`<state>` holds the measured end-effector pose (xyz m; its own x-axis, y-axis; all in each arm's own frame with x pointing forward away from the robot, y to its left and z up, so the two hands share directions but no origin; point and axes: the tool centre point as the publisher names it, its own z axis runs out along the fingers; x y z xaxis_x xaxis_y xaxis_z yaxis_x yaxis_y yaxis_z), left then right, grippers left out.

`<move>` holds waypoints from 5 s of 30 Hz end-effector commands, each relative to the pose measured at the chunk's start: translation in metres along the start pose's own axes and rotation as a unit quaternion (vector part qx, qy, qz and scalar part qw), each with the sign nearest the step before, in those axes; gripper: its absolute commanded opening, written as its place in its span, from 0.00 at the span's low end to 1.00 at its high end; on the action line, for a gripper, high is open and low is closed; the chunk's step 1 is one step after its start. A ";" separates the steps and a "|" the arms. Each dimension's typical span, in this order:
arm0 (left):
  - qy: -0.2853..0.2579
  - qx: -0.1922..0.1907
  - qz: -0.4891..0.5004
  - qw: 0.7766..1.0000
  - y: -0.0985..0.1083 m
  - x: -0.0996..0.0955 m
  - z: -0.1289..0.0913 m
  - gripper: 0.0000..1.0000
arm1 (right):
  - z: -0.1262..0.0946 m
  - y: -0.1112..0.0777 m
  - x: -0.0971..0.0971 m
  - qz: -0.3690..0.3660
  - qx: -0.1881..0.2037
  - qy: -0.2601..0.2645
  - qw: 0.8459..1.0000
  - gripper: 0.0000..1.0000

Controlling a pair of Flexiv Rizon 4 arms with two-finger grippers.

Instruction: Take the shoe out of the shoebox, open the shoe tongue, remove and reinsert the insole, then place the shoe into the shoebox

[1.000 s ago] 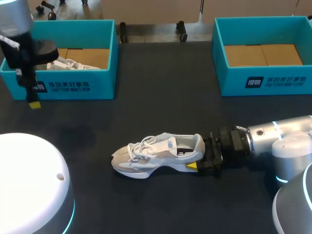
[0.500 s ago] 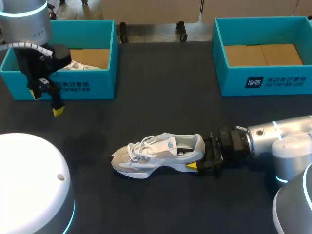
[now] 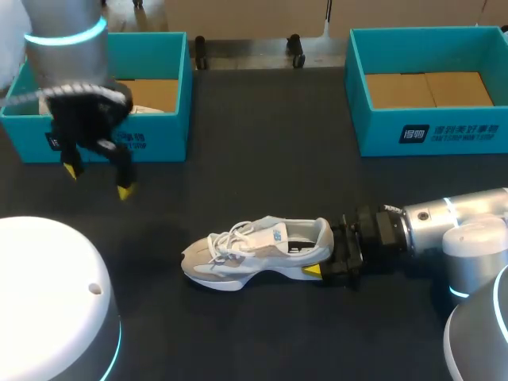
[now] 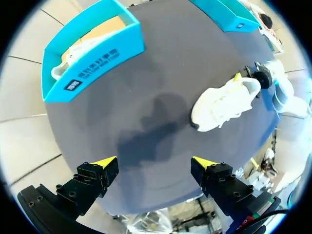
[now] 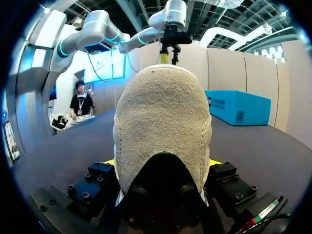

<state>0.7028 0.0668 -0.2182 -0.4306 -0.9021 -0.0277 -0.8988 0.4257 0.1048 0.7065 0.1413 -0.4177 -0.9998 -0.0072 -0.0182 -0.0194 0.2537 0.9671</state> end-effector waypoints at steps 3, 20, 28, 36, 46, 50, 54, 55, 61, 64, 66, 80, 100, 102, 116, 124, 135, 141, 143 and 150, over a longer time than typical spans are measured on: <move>-0.023 0.034 -0.049 0.998 0.013 0.051 0.012 1.00 | 0.002 0.001 0.001 0.000 0.003 -0.001 1.000 0.00; 0.020 -0.019 -0.082 0.996 -0.013 0.100 0.009 1.00 | 0.002 0.001 0.001 0.000 0.003 -0.001 1.000 0.00; 0.020 -0.019 -0.082 0.996 -0.013 0.100 0.009 1.00 | 0.002 0.001 0.001 0.000 0.003 -0.001 1.000 0.00; -0.014 -0.011 -0.104 0.994 -0.032 0.151 0.016 1.00 | 0.002 0.001 0.001 0.000 0.003 -0.001 1.000 0.00; -0.058 0.012 -0.160 0.985 -0.058 0.203 0.028 1.00 | 0.002 0.001 0.001 0.000 0.003 -0.001 1.000 0.00; -0.065 -0.004 -0.160 0.985 -0.068 0.213 0.031 1.00 | 0.002 0.001 0.001 0.000 0.003 -0.001 1.000 0.00; -0.078 -0.006 -0.165 0.983 -0.076 0.223 0.035 1.00 | 0.002 0.001 0.001 0.000 0.003 -0.001 1.000 0.00; -0.082 -0.010 -0.161 0.983 -0.077 0.225 0.036 1.00 | 0.002 0.001 0.001 0.000 0.003 -0.001 1.000 0.00; -0.104 -0.005 -0.178 0.979 -0.082 0.237 0.044 1.00 | 0.002 0.001 0.001 0.000 0.003 -0.001 1.000 0.00; -0.109 -0.004 -0.185 0.977 -0.085 0.239 0.048 1.00 | 0.002 0.001 0.001 0.000 0.003 -0.001 1.000 0.00; -0.111 -0.005 -0.193 0.975 -0.088 0.240 0.051 1.00 | 0.002 0.001 0.001 0.000 0.003 -0.001 1.000 0.00; -0.139 -0.005 -0.220 0.965 -0.100 0.252 0.080 1.00 | 0.002 0.001 0.001 0.000 0.003 -0.001 1.000 0.00; -0.163 0.000 -0.242 0.957 -0.113 0.258 0.105 1.00 | 0.002 0.001 0.001 0.000 0.003 -0.001 1.000 0.00; -0.166 -0.003 -0.243 0.956 -0.114 0.258 0.108 1.00 | 0.002 0.001 0.001 0.000 0.003 -0.001 1.000 0.00; -0.201 -0.041 -0.267 0.942 -0.107 0.244 0.118 1.00 | 0.002 0.001 0.001 0.000 0.003 -0.001 1.000 0.00; -0.195 -0.043 -0.274 0.941 -0.101 0.235 0.112 0.83 | 0.002 0.001 0.001 0.000 0.003 -0.001 1.000 0.00; -0.166 -0.030 -0.275 0.946 -0.088 0.227 0.100 0.50 | 0.002 0.001 0.001 0.000 0.003 -0.001 1.000 0.00; -0.152 -0.029 -0.276 0.949 -0.085 0.225 0.095 0.49 | 0.002 0.001 0.001 0.000 0.003 -0.001 1.000 0.00; -0.144 -0.028 -0.278 0.949 -0.083 0.223 0.093 0.47 | 0.002 0.001 0.001 0.000 0.003 -0.001 1.000 0.00; -0.115 -0.033 -0.287 0.950 -0.079 0.216 0.085 0.26 | 0.002 0.001 0.001 0.000 0.003 -0.001 1.000 0.00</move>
<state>0.6774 -0.1643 -0.3215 0.0469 -0.9313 -0.3613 -0.9921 -0.0856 0.0919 0.7065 0.1415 -0.4176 -0.9998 -0.0072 -0.0182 -0.0195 0.2535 0.9671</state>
